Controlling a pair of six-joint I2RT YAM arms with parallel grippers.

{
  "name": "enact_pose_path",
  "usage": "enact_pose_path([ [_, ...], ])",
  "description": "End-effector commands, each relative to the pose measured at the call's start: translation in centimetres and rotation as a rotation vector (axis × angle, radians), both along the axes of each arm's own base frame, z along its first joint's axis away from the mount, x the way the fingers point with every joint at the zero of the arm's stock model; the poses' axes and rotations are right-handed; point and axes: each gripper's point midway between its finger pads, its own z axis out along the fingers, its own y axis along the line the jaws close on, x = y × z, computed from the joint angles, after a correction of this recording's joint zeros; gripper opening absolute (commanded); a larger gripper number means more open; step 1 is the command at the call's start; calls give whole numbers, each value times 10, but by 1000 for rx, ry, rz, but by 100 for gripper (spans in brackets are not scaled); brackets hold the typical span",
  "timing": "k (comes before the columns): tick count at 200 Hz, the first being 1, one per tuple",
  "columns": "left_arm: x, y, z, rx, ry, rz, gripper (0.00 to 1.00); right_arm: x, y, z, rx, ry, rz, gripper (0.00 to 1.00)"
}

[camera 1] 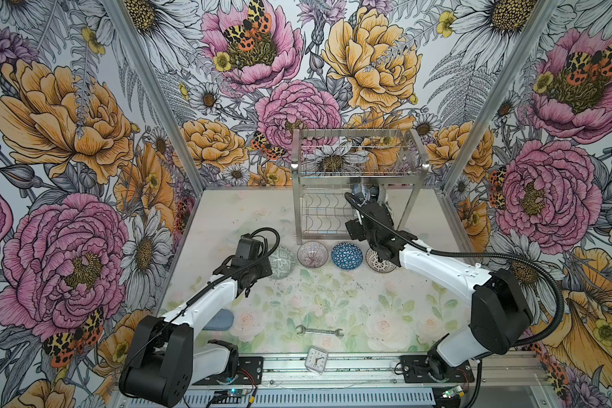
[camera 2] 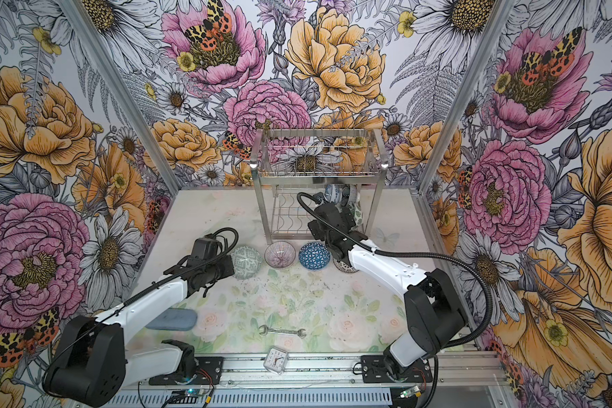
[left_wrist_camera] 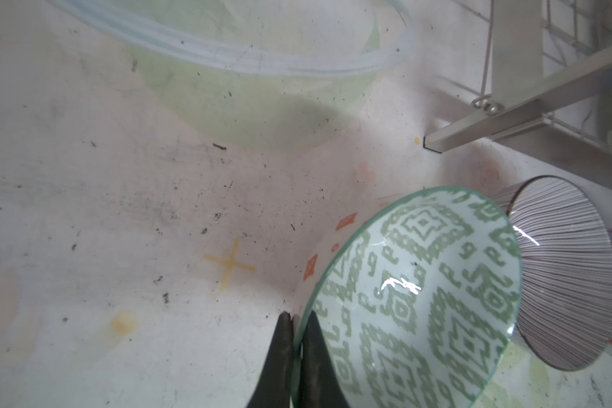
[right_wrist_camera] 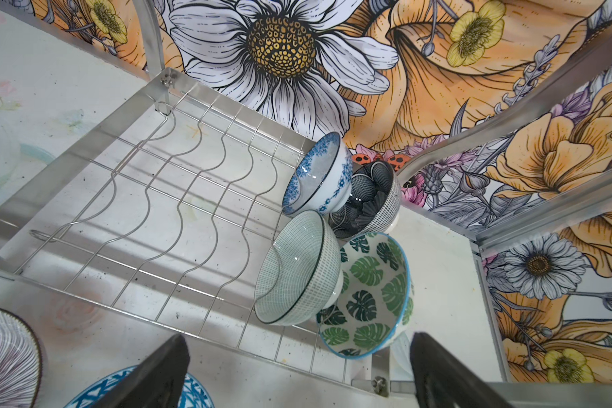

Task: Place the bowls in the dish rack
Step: 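Lift the green geometric bowl upright with the left gripper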

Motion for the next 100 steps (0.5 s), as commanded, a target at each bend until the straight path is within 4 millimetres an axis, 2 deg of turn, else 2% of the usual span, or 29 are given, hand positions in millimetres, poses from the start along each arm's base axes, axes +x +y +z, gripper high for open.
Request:
enact_pose_path([
  [1, 15, 5, 63, 19, -180, 16, 0, -6, 2, 21, 66, -24, 20, 100],
  [12, 15, 3, 83, 23, -233, 1, 0, -9, 8, 25, 92, -15, 48, 100],
  [27, 14, -10, 115, 18, -320, -58, 0, -16, 23, 35, 157, -6, 116, 100],
  [51, 14, -44, 153, 20, -438, -185, 0, -31, 55, 50, 304, 25, 244, 100],
  [74, 25, -76, 162, -1, -474, -275, 0, -44, 78, 61, 401, 52, 332, 100],
  [100, 38, -108, 169, -38, -503, -343, 0, -58, 94, 83, 515, 52, 410, 100],
])
